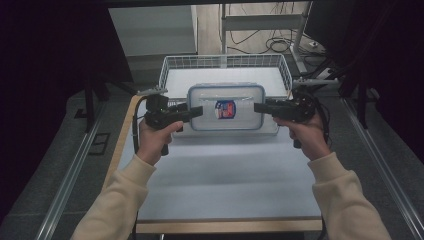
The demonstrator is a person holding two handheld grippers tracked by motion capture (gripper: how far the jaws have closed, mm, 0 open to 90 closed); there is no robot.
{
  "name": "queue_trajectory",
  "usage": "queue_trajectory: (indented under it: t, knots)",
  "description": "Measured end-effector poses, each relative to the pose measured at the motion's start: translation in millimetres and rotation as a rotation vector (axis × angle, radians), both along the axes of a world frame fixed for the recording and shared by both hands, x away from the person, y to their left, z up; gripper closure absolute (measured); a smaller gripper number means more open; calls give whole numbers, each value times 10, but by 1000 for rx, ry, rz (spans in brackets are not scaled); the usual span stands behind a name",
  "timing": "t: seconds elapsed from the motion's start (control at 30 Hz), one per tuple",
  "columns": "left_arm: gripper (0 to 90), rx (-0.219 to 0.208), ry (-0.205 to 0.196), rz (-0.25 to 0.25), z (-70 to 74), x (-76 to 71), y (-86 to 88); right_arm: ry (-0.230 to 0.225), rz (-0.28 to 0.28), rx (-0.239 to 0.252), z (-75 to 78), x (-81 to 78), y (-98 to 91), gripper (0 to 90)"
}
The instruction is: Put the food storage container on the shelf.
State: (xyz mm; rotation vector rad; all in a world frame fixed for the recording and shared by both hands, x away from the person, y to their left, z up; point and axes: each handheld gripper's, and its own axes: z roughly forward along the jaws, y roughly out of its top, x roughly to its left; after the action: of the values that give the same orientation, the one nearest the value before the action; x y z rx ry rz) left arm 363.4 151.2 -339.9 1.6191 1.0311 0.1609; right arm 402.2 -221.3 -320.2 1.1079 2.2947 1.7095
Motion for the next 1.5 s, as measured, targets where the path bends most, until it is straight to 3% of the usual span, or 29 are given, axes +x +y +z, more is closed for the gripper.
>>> queue_trajectory:
  t: [0.33, 0.67, 0.93, 1.17, 1.27, 1.4, 1.5]
  knots:
    - [414, -7, 2, 5, 177, 364, 60, 4, -18, 6, 209, 357, 70, 519]
    - [414, -20, 49, 1, 272, 700, 102, 40, -42, 8, 323, 667, 122, 514]
    - [410, -23, 91, 5, 233, 926, 119, 101, -63, 13, 270, 885, 141, 512]
    - [407, -22, 120, -4, 248, 1049, 132, 116, -72, 18, 272, 971, 149, 508]
    - [403, -51, 141, 11, 238, 1121, 139, 129, -87, 26, 270, 1017, 160, 507]
    - [386, -45, 164, 13, 251, 1228, 128, 161, -104, 46, 260, 1099, 161, 503]
    - [374, -70, 180, 24, 239, 1289, 126, 177, -115, 51, 257, 1157, 170, 496]
